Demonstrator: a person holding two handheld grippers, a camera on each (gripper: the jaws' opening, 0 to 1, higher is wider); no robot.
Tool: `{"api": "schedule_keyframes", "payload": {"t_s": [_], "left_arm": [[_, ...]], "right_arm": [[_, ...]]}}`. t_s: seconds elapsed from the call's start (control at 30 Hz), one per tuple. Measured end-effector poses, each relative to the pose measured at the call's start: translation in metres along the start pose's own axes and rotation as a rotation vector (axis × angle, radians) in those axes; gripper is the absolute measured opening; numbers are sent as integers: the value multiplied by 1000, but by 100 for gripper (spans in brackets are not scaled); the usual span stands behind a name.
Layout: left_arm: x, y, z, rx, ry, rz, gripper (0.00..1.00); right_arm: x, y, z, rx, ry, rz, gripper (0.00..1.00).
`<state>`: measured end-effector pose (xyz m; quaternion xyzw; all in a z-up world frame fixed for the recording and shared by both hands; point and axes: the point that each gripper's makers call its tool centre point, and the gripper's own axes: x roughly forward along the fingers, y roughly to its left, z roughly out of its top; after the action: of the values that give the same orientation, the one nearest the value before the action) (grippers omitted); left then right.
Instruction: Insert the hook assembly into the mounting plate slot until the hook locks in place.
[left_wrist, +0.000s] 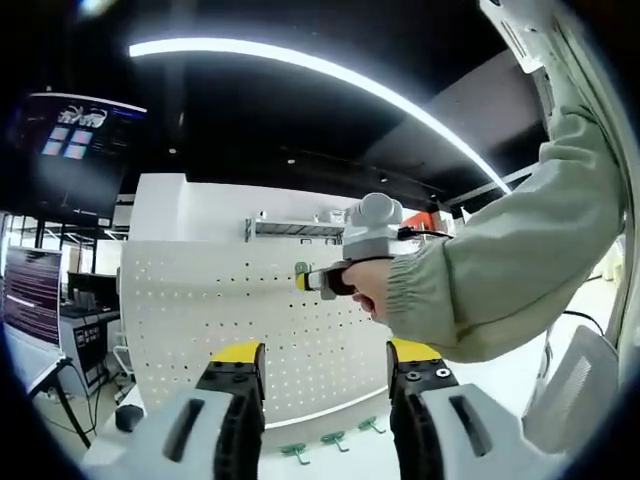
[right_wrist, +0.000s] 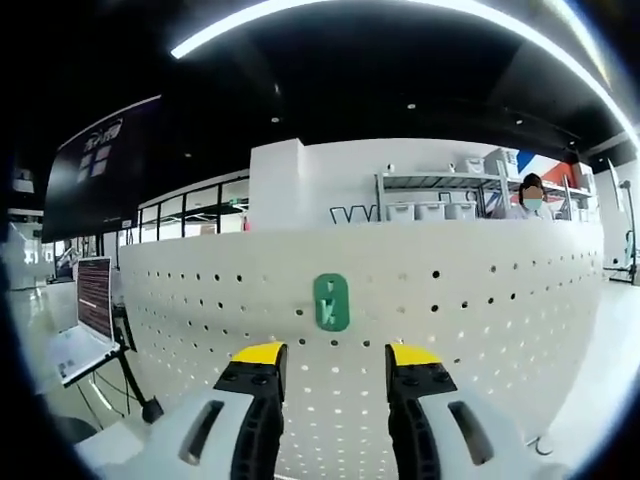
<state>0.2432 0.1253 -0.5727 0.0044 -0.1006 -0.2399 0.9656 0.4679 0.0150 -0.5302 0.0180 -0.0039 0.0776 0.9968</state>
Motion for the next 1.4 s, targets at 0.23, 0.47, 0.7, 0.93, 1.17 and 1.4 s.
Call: {"api": "schedule_keyframes", "payload": {"t_s": [0.23, 0.47, 0.7, 0.93, 1.17, 1.4], "left_arm": [[0, -2, 0, 8, 4, -6, 51], [0, -4, -1, 19, 11, -15, 51], [2, -6, -3, 29, 20, -23, 51], [3, -8, -5, 38, 31, -31, 51], [4, -8, -7, 33, 40, -31, 50], [5, -10, -9, 46, 46, -38, 50]], "right_arm": [[-9, -8, -5, -2, 6, -7, 38], [-23, -17, -16, 0, 19, -8, 39], [-36, -29, -21, -11, 25, -6, 40], [-52, -40, -21, -21, 21, 6, 40], [-70, -46, -18, -43, 9, 41, 41], [-87, -49, -17, -59, 0, 65, 41]]}}
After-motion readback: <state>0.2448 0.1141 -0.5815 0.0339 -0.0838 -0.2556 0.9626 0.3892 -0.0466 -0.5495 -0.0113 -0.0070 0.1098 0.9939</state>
